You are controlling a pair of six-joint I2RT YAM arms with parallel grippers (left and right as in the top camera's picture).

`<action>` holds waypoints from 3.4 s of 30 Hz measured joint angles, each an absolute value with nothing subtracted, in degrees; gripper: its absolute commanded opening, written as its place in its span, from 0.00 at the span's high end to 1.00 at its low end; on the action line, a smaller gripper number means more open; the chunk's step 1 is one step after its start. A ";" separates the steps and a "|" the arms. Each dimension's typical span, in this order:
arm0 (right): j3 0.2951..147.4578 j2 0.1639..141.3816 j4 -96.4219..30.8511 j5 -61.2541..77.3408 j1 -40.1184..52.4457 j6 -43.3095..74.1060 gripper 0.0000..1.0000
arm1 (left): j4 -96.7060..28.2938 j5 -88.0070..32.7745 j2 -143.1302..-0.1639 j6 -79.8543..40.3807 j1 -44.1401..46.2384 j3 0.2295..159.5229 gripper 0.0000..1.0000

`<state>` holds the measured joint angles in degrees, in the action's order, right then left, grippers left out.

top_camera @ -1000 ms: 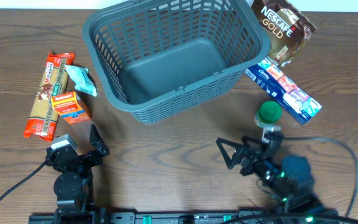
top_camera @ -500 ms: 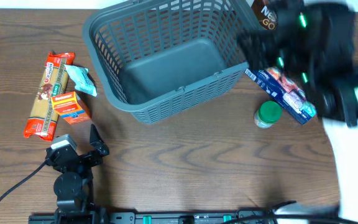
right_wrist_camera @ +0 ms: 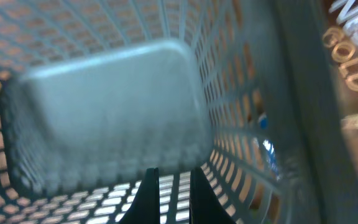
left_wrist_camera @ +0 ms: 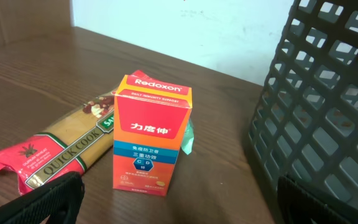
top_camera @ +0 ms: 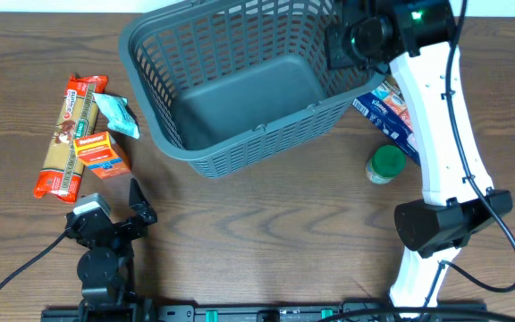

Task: Pack container
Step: 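Move the right gripper up over the basket toward the coffee pouch, then grasp the brown Nescafe Gold pouch with the right gripper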

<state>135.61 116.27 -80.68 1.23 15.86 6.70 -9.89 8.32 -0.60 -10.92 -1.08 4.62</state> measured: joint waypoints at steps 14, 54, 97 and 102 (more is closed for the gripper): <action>136.03 116.09 -92.03 -2.68 15.11 5.30 0.99 | -9.89 8.29 -0.60 -10.94 -1.08 4.62 0.02; 135.59 110.56 -97.08 -5.78 21.89 10.26 0.99 | -9.91 8.32 -0.60 -10.94 -1.08 4.62 0.01; 105.36 77.65 -69.95 -8.45 -8.97 4.84 0.90 | -9.89 8.32 -0.60 -10.94 -1.08 4.62 0.02; 105.36 86.32 -63.75 1.91 -19.33 -4.21 0.01 | -9.89 8.32 -0.60 -10.92 -1.08 4.62 0.01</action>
<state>105.36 86.32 -63.75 1.91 -19.33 -4.21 -9.89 8.32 -0.60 -10.92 -1.08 4.62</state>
